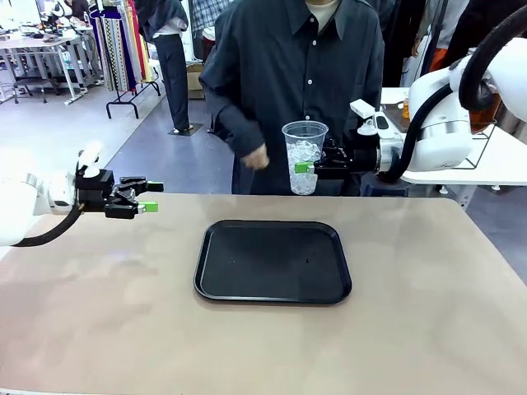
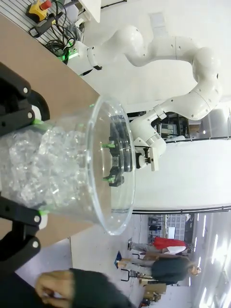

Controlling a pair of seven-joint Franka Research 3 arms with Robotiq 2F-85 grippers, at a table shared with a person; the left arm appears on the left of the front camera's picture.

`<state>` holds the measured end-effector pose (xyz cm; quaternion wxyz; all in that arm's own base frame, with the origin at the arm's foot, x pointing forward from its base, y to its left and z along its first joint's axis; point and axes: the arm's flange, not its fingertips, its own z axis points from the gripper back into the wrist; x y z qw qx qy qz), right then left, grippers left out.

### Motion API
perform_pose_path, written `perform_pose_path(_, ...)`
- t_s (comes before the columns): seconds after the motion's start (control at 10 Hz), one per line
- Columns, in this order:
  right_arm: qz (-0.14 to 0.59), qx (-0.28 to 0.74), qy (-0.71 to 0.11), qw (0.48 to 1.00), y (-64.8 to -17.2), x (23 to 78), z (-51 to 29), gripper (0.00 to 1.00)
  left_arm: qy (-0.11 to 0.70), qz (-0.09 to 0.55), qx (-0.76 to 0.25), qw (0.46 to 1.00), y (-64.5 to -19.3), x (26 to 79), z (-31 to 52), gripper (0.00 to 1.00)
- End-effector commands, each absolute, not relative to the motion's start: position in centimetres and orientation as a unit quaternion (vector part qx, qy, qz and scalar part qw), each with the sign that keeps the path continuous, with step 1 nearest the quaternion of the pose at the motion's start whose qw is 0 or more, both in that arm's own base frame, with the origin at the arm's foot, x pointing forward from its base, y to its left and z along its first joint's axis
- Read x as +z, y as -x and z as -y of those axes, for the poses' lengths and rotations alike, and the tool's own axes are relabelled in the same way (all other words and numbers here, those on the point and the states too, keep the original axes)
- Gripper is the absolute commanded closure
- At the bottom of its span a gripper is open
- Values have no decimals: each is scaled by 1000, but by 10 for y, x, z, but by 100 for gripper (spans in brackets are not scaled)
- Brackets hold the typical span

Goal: Pour the drink into the iced cup.
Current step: Open the gripper to release the iced cup you were holding.

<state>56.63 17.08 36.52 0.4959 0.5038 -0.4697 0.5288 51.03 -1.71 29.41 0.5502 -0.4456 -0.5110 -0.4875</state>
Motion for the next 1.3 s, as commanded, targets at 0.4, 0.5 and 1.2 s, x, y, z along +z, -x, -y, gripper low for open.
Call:
perform_pose_path(0.4,482,529,-503,485,-561,370,-171,35,448,511,-485,550,-510,296,18,0)
perform_pose_path(0.5,482,529,-503,485,-561,370,-171,35,448,511,-485,550,-510,296,18,0)
perform_pose_path(1.2,482,529,-503,485,-561,370,-171,35,448,511,-485,550,-510,296,18,0)
